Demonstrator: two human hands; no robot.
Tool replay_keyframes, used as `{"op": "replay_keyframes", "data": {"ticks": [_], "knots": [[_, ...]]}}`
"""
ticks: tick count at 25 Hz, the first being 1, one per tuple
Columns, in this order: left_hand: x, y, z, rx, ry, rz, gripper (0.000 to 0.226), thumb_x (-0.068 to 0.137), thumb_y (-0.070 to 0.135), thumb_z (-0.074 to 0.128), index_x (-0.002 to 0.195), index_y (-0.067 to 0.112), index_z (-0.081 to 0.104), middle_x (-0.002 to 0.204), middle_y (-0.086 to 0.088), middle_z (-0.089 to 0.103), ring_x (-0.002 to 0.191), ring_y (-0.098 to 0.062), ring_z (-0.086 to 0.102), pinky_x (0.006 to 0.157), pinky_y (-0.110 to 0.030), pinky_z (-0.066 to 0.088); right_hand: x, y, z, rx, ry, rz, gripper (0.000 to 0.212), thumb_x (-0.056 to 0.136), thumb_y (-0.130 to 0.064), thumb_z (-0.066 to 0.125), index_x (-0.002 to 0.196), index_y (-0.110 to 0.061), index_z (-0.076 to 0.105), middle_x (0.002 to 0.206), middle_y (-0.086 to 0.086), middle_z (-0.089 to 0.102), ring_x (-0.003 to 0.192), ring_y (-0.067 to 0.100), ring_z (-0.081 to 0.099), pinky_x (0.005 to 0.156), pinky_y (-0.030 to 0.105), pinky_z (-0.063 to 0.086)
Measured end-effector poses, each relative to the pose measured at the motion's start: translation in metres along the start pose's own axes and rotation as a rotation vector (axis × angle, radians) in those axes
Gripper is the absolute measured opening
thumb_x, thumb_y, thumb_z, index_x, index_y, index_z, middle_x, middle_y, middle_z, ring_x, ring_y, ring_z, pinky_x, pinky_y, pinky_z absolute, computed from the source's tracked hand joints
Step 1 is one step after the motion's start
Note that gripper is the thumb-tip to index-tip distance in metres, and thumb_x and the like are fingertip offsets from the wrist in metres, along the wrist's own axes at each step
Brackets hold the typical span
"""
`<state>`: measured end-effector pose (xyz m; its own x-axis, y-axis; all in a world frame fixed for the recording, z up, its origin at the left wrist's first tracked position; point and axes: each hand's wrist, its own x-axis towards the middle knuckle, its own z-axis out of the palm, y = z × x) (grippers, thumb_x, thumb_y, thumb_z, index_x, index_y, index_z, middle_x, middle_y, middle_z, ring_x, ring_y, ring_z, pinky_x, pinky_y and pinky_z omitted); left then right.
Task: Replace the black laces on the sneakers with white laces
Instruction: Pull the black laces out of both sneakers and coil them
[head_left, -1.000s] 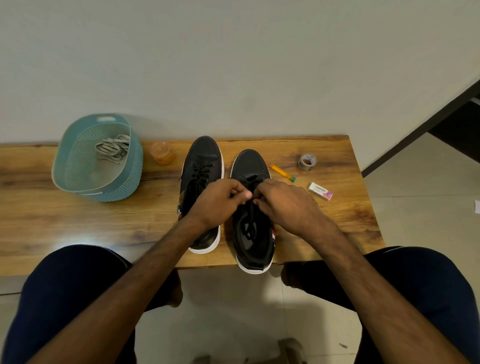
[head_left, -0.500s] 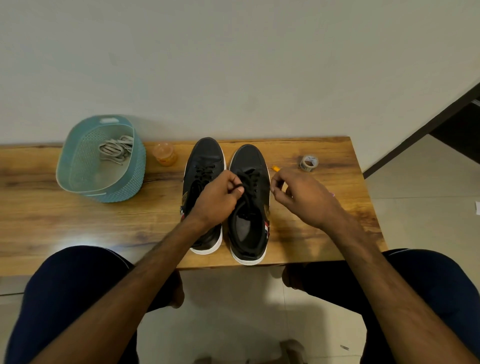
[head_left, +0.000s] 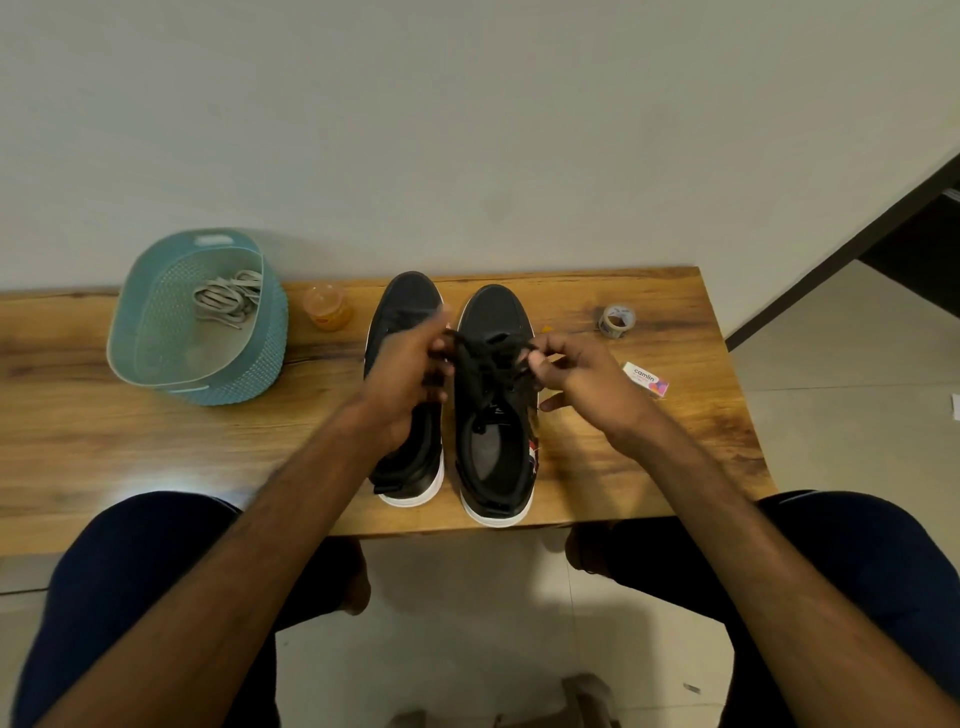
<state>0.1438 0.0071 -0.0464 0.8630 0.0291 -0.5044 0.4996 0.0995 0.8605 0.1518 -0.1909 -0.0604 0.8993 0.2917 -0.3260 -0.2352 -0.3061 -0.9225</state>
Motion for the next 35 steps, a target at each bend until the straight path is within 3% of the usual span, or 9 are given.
{"op": "replay_keyframes", "data": {"ticks": [5,9,13,16,18,20,23,27,35], "knots": [[-0.002,0.026,-0.030,-0.321,0.245,0.152,0.051,0.094,0.054,0.053,0.053,0.025,0.052,0.062,0.007,0.054,0.057,-0.009,0.052,0.056,-0.026,0.040,-0.006,-0.022,-0.034,0.325,0.103,0.072,0.051,0.101,-0.048,0.040,0.059,-0.020,0.046,0.076,0.001,0.060,0.083,0.017,0.057,0.080,0.039,0.047],[0.000,0.038,-0.069,-0.414,0.403,0.164,0.042,0.097,0.048,0.052,0.064,0.023,0.041,0.056,0.007,0.047,0.045,-0.010,0.044,0.049,-0.023,0.039,-0.013,-0.020,-0.055,0.104,0.171,0.097,0.054,0.097,-0.049,0.053,0.071,-0.002,0.062,0.065,0.000,0.062,0.068,0.014,0.058,0.073,0.034,0.047],[0.012,0.013,-0.104,0.967,0.395,0.162,0.054,0.088,0.064,0.052,0.069,0.014,0.061,0.064,-0.005,0.061,0.060,-0.025,0.058,0.063,-0.034,0.050,-0.017,-0.011,-0.067,-0.272,0.115,0.226,0.045,0.095,-0.054,0.054,0.075,-0.014,0.059,0.062,-0.002,0.058,0.054,0.009,0.053,0.057,0.028,0.044],[0.009,0.003,-0.101,1.334,0.284,0.060,0.055,0.085,0.070,0.051,0.077,0.017,0.063,0.072,-0.005,0.065,0.072,-0.028,0.064,0.069,-0.038,0.053,-0.010,0.004,-0.086,-0.671,0.205,0.379,0.058,0.090,-0.065,0.053,0.081,-0.009,0.064,0.076,0.006,0.067,0.071,0.022,0.063,0.068,0.037,0.053],[0.003,0.003,-0.085,1.358,0.326,0.192,0.042,0.090,0.062,0.053,0.082,0.021,0.056,0.081,-0.001,0.064,0.076,-0.023,0.061,0.065,-0.034,0.047,-0.007,0.013,-0.080,-0.965,0.179,0.495,0.053,0.090,-0.063,0.055,0.091,-0.011,0.066,0.091,0.008,0.068,0.085,0.025,0.062,0.075,0.038,0.052],[-0.006,0.003,-0.059,1.333,0.373,0.448,0.029,0.093,0.049,0.057,0.093,0.020,0.058,0.096,-0.001,0.062,0.086,-0.021,0.059,0.064,-0.035,0.048,-0.004,0.016,-0.061,-1.025,0.115,0.486,0.043,0.091,-0.056,0.058,0.101,-0.014,0.066,0.098,0.005,0.066,0.090,0.022,0.061,0.080,0.039,0.052],[-0.008,-0.005,-0.024,1.368,0.320,0.712,0.026,0.095,0.035,0.059,0.112,0.016,0.061,0.128,-0.006,0.049,0.113,-0.022,0.051,0.069,-0.038,0.054,-0.001,0.008,-0.034,-0.955,0.138,0.096,0.032,0.094,-0.040,0.063,0.121,-0.023,0.061,0.118,0.002,0.060,0.100,0.019,0.058,0.082,0.035,0.049],[0.000,-0.029,0.005,1.332,-0.011,0.636,0.030,0.096,0.036,0.057,0.124,0.023,0.060,0.126,0.004,0.052,0.112,-0.013,0.052,0.083,-0.030,0.051,0.007,0.004,-0.013,-0.655,-0.001,-0.253,0.022,0.093,-0.025,0.066,0.114,-0.021,0.068,0.108,-0.004,0.067,0.093,0.011,0.059,0.083,0.036,0.051],[0.008,-0.037,0.007,1.054,0.007,0.584,0.005,0.091,0.020,0.066,0.091,0.022,0.061,0.096,0.010,0.054,0.081,-0.004,0.052,0.074,-0.020,0.042,0.010,0.018,0.009,-0.701,0.029,-0.268,0.012,0.091,-0.023,0.066,0.104,-0.024,0.066,0.102,-0.005,0.062,0.093,0.013,0.057,0.077,0.034,0.050]]}}
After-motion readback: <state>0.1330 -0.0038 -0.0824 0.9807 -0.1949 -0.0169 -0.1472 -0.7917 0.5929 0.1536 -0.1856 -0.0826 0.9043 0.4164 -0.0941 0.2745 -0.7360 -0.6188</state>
